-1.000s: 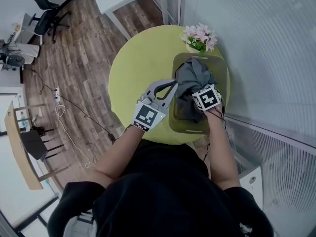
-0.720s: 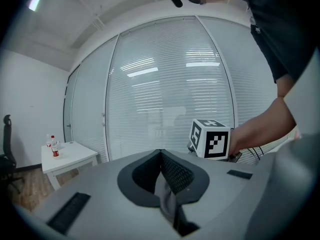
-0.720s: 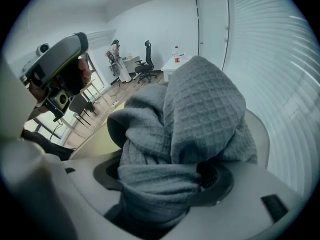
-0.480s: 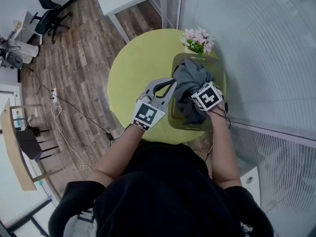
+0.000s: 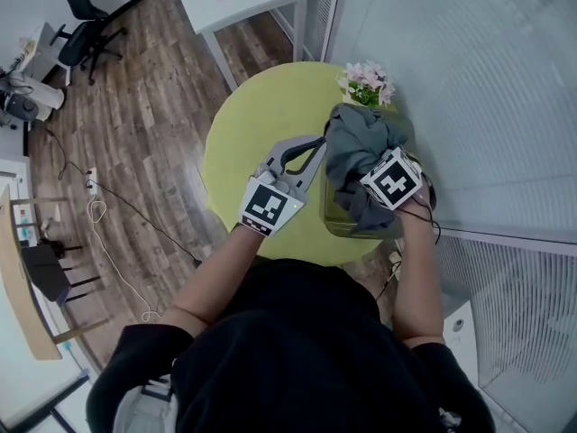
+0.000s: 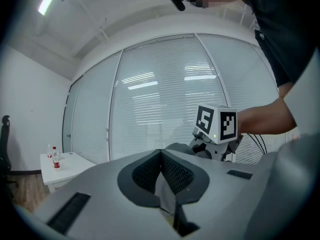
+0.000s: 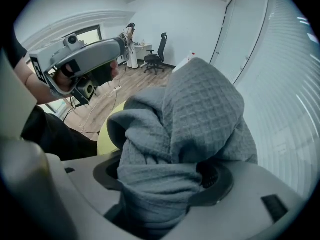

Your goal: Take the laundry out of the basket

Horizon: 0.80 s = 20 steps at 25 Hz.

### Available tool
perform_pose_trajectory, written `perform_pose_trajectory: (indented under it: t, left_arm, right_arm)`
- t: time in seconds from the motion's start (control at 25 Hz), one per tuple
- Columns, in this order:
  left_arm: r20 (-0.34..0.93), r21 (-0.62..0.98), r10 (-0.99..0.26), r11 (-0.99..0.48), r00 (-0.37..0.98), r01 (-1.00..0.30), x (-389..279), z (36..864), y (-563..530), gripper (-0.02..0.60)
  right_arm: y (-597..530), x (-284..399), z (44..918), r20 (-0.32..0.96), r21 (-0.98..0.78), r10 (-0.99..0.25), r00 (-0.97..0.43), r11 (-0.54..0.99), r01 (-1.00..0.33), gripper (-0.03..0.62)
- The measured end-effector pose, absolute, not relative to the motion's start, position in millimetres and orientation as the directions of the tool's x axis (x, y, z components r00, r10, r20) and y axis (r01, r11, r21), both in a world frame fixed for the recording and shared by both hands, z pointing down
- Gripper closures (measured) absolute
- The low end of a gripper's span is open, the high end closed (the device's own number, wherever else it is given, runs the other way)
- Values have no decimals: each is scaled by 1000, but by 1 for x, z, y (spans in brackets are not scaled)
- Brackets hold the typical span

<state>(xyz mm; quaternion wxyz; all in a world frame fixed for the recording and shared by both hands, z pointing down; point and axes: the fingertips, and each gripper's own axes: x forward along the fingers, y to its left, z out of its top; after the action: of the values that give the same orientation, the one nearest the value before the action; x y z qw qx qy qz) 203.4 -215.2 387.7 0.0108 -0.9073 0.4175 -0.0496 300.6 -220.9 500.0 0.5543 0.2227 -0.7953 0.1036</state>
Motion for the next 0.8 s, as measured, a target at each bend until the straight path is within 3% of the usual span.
perform_pose_trajectory:
  t: [0.8]
  left_arm:
    - [41, -58, -846, -534, 532, -844, 41, 366, -168, 575]
  right_arm:
    - [-187, 110, 453, 890, 44, -196, -412, 936, -350, 243]
